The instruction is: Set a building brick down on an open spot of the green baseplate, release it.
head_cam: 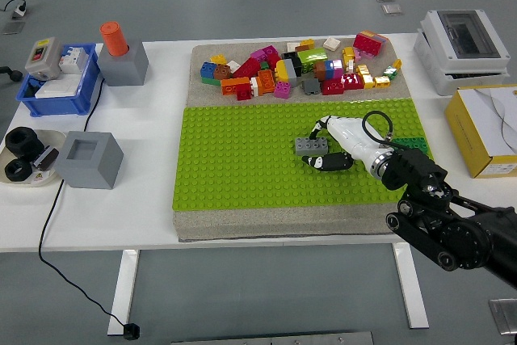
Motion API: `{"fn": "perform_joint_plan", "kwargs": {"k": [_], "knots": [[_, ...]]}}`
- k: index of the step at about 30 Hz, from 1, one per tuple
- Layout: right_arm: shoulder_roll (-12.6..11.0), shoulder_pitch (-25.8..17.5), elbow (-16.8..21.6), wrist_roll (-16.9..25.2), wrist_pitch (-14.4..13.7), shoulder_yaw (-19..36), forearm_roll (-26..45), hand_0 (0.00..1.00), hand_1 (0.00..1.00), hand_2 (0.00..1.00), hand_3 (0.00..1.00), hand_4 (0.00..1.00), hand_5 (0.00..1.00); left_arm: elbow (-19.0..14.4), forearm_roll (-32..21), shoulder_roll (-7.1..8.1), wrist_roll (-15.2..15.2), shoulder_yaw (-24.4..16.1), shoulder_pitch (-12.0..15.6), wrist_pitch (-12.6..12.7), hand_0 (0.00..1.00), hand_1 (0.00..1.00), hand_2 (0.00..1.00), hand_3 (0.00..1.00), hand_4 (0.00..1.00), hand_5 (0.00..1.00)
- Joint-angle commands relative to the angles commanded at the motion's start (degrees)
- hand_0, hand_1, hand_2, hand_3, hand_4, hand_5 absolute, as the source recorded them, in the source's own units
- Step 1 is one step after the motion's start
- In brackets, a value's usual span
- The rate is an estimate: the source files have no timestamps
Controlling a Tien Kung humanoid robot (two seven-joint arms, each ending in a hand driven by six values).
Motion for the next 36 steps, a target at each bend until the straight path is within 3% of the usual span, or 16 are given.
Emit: {"fn": "perform_joint_plan", "kwargs": {"k": [8, 12, 15, 16, 17, 22, 23, 25, 31, 36], "knots": [[-1.2, -1.4, 4.4, 1.3, -2.3, 3.4, 4.1, 0.752, 0.804, 0.856, 0.587, 0.788, 0.517, 0.0, -0.2, -0.07, 0.0, 0.1, 0.1, 0.0, 0.656, 0.643, 0.65, 0.667, 0.707, 0.212], [-2.8, -3.3, 7.4, 1.9, -3.8, 7.4, 6.4, 0.734, 0.794, 0.847, 0.61, 0.787, 0.491, 0.0, -0.3, -0.09, 0.0, 0.0, 0.3, 0.1, 0.656, 0.643, 0.65, 0.667, 0.707, 0.213], [-5.0, -5.1, 9.1, 1.0, -3.9, 11.0, 4.3, 0.734, 0.794, 0.847, 0.61, 0.787, 0.491, 0.0, -0.4, -0.07, 0.0, 0.0, 0.4, 0.1, 0.656, 0.643, 0.65, 0.667, 0.707, 0.213], [-6.0, -5.9, 9.6, 0.2, -3.6, 12.4, 2.9, 0.734, 0.794, 0.847, 0.61, 0.787, 0.491, 0.0, -0.5, -0.04, 0.0, 0.0, 0.4, 0.1, 0.656, 0.643, 0.65, 0.667, 0.707, 0.213], [-7.1, -6.8, 10.0, -0.8, -3.0, 13.8, 1.5, 0.73, 0.786, 0.827, 0.642, 0.699, 0.193, 0.0, -0.4, 0.0, 0.0, 0.0, 0.5, 0.1, 0.656, 0.643, 0.65, 0.666, 0.707, 0.214], [-12.3, -10.7, 13.6, -7.6, 3.2, 20.0, -6.9, 0.73, 0.786, 0.827, 0.642, 0.699, 0.193, 0.0, 0.2, 0.25, 0.3, -0.6, 0.7, 0.1, 0.656, 0.643, 0.65, 0.666, 0.707, 0.214], [-12.7, -11.3, 14.3, -8.5, 4.1, 20.7, -8.1, 0.757, 0.802, 0.842, 0.662, 0.586, 0.095, 0.0, 0.2, 0.28, 0.2, -0.6, 0.7, 0.1, 0.656, 0.643, 0.65, 0.665, 0.706, 0.213], [-13.6, -12.7, 16.4, -11.2, 6.4, 22.2, -11.3, 0.757, 0.802, 0.842, 0.662, 0.586, 0.095, 0.0, 0.2, 0.35, 0.1, -0.6, 0.8, 0.1, 0.656, 0.643, 0.65, 0.665, 0.706, 0.213], [-13.3, -13.4, 16.5, -15.1, 10.0, 22.3, -17.6, 0.77, 0.809, 0.852, 0.662, 0.567, 0.048, 0.0, 0.3, 0.27, 0.0, -0.5, 0.6, 0.0, 0.656, 0.643, 0.649, 0.665, 0.706, 0.212], [-12.6, -13.7, 16.1, -15.9, 11.1, 21.9, -18.4, 0.776, 0.81, 0.853, 0.662, 0.566, 0.04, 0.0, 0.3, 0.16, -0.1, -0.5, 0.6, 0.1, 0.656, 0.644, 0.649, 0.665, 0.705, 0.212]]}}
